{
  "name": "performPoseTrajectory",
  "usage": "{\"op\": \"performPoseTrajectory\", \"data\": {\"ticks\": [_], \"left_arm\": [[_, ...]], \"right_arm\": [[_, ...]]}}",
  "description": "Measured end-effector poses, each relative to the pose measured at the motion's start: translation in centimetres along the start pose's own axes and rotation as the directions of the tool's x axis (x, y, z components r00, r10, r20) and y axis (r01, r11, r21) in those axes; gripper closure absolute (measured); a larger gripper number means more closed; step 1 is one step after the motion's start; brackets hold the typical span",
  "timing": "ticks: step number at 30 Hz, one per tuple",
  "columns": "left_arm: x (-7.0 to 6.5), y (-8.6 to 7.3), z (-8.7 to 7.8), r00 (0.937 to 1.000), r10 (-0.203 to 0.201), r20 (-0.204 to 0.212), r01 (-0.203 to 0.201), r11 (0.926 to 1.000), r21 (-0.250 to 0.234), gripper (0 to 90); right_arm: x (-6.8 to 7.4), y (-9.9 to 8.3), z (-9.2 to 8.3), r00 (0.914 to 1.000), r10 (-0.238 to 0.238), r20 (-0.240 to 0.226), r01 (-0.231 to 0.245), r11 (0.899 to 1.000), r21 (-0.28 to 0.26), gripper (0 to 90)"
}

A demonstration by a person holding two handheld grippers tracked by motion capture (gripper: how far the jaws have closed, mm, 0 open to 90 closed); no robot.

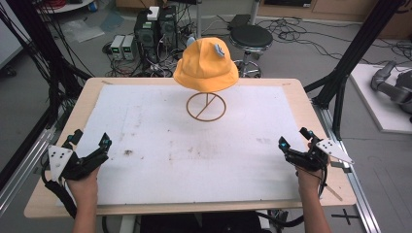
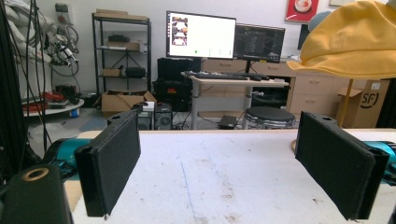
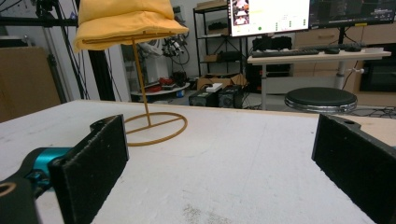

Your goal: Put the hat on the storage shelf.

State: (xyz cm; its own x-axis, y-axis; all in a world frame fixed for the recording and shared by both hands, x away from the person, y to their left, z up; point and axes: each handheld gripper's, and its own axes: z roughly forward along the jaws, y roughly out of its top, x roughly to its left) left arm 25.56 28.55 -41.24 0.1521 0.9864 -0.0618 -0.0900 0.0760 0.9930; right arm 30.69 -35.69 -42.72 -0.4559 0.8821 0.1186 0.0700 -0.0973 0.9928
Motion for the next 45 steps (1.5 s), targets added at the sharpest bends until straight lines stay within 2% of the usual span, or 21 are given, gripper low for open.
{"op": "performPoseTrajectory", "data": {"ticks": [9,12,15,23,28,32,45], "left_arm": [[0.06,0.50,-0.15,1.0000,-0.005,0.005,0.005,1.0000,0.005,14.8],[0.22,0.49,0.00,0.9999,-0.015,0.000,0.015,0.9999,0.008,14.8],[0.31,0.42,0.17,0.9992,-0.035,0.017,0.035,0.9994,0.007,14.8],[0.24,0.28,0.46,0.9990,-0.040,0.021,0.040,0.9990,0.022,14.7],[0.33,0.24,0.35,0.9982,-0.050,0.034,0.049,0.9986,0.018,14.8],[0.35,0.16,0.37,0.9983,-0.044,0.037,0.043,0.9986,0.031,14.7],[0.40,0.01,0.57,0.9971,-0.052,0.056,0.049,0.9975,0.051,14.8]], "right_arm": [[0.03,0.05,-0.13,0.9999,-0.014,0.007,0.014,1.000,-0.004,3.3],[0.16,0.10,-0.23,0.9997,-0.024,0.006,0.024,1.000,-0.004,3.3],[0.26,0.10,-0.34,0.9989,-0.047,0.009,0.046,0.999,0.007,3.3],[0.42,0.07,-0.38,0.9970,-0.077,0.005,0.077,0.997,0.022,3.3],[0.41,0.07,-0.37,0.9969,-0.078,0.005,0.078,0.997,0.021,3.3],[0.43,0.07,-0.38,0.9976,-0.068,0.007,0.068,0.997,0.019,3.3],[0.29,0.06,-0.33,0.9967,-0.080,0.010,0.080,0.997,0.021,3.3]]}}
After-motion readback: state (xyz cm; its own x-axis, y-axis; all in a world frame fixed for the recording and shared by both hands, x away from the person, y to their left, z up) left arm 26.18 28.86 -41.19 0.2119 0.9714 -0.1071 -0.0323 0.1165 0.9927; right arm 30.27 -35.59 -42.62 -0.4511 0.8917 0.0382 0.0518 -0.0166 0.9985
